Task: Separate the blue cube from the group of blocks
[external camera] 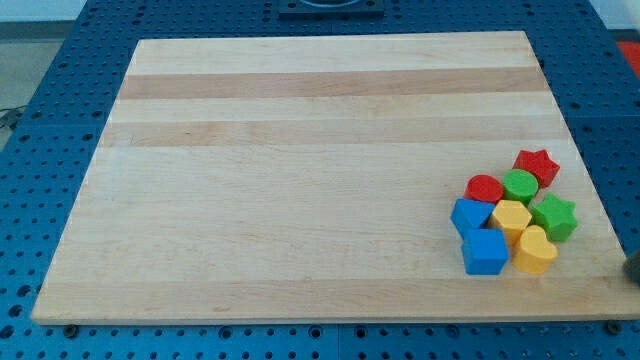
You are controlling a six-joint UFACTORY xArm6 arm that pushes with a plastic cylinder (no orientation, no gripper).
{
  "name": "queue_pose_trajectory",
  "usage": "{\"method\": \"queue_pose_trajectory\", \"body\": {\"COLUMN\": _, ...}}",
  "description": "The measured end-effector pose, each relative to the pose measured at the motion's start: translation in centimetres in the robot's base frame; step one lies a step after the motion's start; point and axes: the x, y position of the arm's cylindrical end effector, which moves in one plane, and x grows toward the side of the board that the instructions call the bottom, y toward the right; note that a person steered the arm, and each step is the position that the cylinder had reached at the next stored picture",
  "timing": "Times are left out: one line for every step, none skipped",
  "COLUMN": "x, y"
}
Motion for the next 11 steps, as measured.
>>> {"method": "queue_pose_trajectory", "body": {"x": 0.3, "y": -0.4}}
{"method": "queue_pose_trajectory", "body": {"x": 0.3, "y": -3.2}}
{"method": "queue_pose_trajectory", "body": {"x": 0.3, "y": -8.1}}
{"method": "queue_pose_trajectory", "body": {"x": 0.3, "y": -8.1}}
{"method": "queue_pose_trajectory", "body": {"x": -1.3, "y": -10.0}}
{"method": "queue_pose_trajectory", "body": {"x": -6.3, "y": -15.5}}
{"method": "queue_pose_trajectory", "body": {"x": -14.1, "y": -23.7}}
{"method": "queue_pose_trajectory", "body": {"x": -16.0, "y": -27.4}}
{"method": "queue_pose_trajectory", "body": {"x": -14.5, "y": -27.6}}
{"method": "queue_pose_trajectory", "body": {"x": -13.9, "y": -27.6}}
{"method": "queue_pose_trajectory", "body": {"x": -12.5, "y": -25.2}}
